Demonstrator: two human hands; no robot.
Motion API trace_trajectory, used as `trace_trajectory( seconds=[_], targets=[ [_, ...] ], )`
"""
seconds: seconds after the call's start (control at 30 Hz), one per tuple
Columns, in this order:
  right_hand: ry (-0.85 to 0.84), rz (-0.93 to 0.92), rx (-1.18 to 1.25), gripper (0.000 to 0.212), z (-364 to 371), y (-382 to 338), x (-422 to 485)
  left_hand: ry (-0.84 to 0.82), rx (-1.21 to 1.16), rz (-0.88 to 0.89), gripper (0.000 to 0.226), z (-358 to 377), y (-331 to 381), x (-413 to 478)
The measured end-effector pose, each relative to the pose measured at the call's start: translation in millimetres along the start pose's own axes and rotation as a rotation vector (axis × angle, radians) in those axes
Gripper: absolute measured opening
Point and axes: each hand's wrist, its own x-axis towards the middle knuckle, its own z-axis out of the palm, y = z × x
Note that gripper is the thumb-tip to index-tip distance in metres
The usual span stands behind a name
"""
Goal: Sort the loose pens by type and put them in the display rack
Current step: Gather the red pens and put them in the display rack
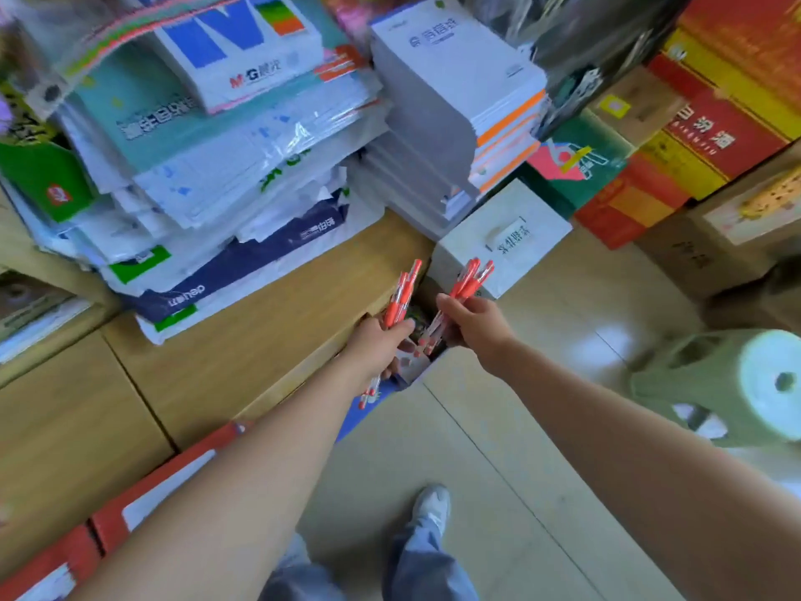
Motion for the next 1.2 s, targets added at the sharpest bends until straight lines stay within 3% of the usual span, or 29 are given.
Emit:
trace_trajectory(
  seconds=[0.23, 0.47, 0.73, 1.2],
  targets=[
    [0.078, -0.071, 0.154, 0.021, -111, -56, 56, -0.138, -0.068, -0.004, 0.020, 88, 108, 47],
    [0.115, -0.116, 0.209, 0.016, -192, -123, 127, -0.199, 0.019, 0.050, 0.012, 137, 213, 125],
    [0.086, -0.109, 0.314, 0.012, -270, -191, 199, -0.256, 0.069, 0.143, 0.023, 193, 317, 190],
    [-0.015, 0.036, 0.215, 0.020, -432, -313, 365, -0.156, 0.086, 0.115, 0.013, 305, 469, 322]
  ],
)
